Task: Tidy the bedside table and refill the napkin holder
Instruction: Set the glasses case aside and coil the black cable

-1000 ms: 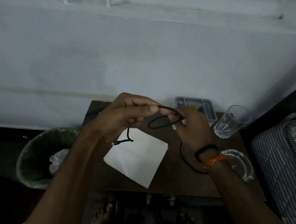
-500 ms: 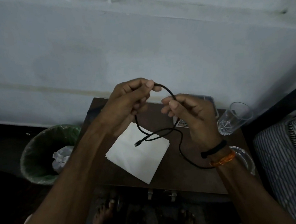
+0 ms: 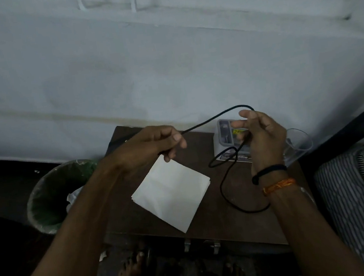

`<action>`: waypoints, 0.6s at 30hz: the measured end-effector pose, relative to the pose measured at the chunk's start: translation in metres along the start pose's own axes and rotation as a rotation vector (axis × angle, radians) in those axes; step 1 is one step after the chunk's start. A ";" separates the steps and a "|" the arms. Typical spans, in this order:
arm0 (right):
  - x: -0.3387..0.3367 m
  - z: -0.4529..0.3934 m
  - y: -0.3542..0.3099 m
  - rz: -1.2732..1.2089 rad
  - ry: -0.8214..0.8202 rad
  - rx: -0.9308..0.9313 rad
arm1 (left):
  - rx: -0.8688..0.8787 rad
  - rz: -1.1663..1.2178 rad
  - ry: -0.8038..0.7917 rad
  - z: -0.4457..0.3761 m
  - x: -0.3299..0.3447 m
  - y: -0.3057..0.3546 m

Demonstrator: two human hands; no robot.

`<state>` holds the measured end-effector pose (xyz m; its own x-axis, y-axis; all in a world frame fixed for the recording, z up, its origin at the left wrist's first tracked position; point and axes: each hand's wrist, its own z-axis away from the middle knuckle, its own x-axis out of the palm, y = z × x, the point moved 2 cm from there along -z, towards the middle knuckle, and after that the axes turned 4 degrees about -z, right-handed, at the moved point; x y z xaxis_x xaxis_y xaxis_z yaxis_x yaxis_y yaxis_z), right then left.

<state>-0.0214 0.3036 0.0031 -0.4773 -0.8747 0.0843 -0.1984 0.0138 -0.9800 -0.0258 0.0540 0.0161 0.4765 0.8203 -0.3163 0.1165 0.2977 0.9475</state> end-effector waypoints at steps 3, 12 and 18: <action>0.000 -0.002 0.009 0.052 -0.003 0.038 | 0.034 -0.055 0.014 0.000 -0.003 0.000; 0.028 0.026 -0.009 0.730 -0.226 -0.698 | -0.104 0.797 -0.002 -0.009 0.021 0.008; 0.043 0.039 -0.001 0.601 -0.359 -0.805 | -0.133 1.119 -0.139 -0.012 0.032 0.010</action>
<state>-0.0082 0.2467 0.0008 -0.4309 -0.7075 -0.5602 -0.5840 0.6919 -0.4246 -0.0202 0.0889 0.0153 0.3487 0.5996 0.7204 -0.5250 -0.5118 0.6801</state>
